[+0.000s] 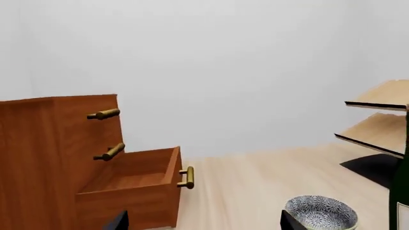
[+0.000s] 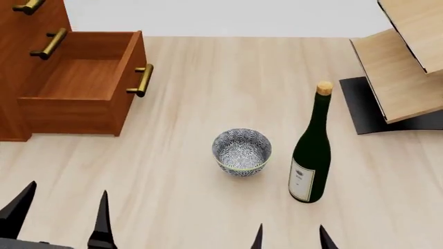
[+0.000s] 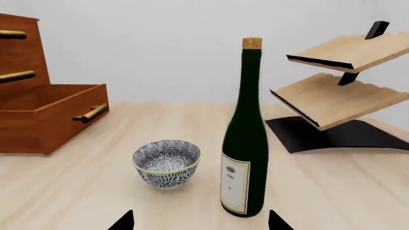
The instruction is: Close the bottom drawer of the cabinet and open the top drawer.
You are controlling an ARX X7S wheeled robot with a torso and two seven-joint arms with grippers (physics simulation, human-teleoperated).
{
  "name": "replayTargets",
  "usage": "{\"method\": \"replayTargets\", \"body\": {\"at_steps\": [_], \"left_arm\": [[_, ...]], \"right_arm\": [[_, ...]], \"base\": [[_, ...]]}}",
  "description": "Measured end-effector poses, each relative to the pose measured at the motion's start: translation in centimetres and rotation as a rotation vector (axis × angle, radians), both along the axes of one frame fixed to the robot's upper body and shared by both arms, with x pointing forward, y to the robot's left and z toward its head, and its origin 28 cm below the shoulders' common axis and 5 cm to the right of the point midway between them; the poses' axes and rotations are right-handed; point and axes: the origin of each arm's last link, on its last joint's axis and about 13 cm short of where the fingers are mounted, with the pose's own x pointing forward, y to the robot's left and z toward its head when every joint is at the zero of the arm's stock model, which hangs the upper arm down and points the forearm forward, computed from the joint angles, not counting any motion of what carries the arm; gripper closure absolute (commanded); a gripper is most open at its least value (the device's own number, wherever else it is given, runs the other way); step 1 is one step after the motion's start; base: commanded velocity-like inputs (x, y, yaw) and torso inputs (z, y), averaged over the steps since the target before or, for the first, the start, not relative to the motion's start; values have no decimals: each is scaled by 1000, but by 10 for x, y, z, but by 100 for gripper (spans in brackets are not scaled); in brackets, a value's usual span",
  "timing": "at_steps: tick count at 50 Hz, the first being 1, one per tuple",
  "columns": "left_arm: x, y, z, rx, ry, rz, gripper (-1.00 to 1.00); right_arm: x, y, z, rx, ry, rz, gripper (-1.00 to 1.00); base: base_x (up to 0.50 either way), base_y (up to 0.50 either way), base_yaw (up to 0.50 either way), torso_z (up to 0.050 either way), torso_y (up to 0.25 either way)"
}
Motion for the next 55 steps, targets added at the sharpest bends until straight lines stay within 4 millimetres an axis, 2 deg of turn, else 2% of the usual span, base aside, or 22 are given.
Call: {"method": "replayTargets", "body": {"at_steps": [12,32,45,55], "left_arm": [[14,8,41,40,-122,-22,-100],[32,25,126,80,-332,-24,-100],[25,29,177,80,-455,-37,-100],[14,29,199,78,-510,-47,-100]], "right_arm": [[6,-2,13,6,-17,-7,-100],[17,-7,48,34,-46,-37,-100],[20,-9,65,54,-66,-49,-100],[19,-8,74,57,-87,-40,-100]], "base": [[0,0,0,47,0],[0,0,0,0,0],[0,0,0,0,0],[0,36,0,0,0]]}}
